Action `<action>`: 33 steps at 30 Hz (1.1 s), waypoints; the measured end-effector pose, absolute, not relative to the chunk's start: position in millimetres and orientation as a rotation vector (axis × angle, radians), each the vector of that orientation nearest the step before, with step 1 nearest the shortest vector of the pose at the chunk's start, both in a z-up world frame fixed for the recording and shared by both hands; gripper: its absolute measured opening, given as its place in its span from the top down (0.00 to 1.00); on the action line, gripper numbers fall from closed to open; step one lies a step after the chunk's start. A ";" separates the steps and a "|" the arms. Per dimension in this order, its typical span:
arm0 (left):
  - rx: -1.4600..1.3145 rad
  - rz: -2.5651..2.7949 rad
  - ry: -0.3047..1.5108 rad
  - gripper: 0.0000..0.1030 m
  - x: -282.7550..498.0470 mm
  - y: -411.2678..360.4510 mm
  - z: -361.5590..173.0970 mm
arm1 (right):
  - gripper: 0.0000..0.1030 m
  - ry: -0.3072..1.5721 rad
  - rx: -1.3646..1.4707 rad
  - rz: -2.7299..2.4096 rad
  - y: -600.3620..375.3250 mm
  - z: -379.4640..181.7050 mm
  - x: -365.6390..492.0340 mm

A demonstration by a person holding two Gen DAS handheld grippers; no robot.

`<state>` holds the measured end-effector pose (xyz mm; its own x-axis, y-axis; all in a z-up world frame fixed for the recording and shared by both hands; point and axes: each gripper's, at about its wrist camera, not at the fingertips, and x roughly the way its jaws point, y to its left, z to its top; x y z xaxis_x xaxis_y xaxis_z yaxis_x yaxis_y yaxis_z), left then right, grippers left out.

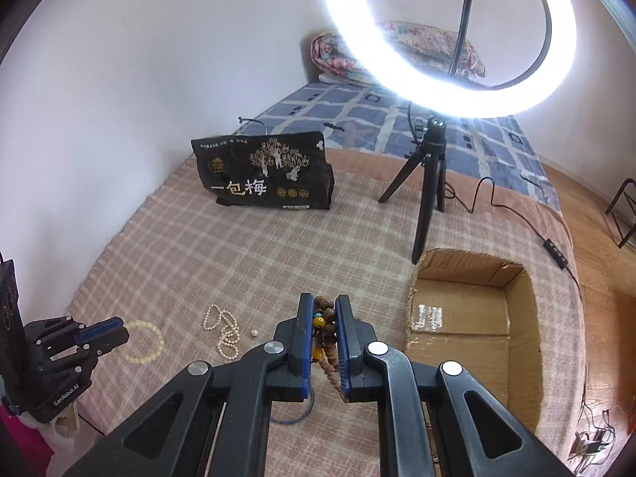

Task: Organize jewelry
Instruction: 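Lift and carry the bracelet in the left tool and beads in the right tool to the box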

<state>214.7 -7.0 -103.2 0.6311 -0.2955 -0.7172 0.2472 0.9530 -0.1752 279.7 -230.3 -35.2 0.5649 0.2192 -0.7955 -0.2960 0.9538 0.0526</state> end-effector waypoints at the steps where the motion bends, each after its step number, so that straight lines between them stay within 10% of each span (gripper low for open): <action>1: -0.059 -0.317 0.829 0.95 214.9 -10.7 -101.5 | 0.92 0.916 -0.094 0.301 -232.4 -31.6 278.2; 33: -0.021 -0.500 0.785 0.95 248.9 -130.1 -68.0 | 0.92 0.789 -0.082 0.167 -327.5 35.0 278.9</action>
<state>248.9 -130.1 -68.0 0.5972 -0.4387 -0.6715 0.4236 0.8834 -0.2004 278.9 -327.5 35.0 0.6923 0.1183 -0.7118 -0.1797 0.9836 -0.0113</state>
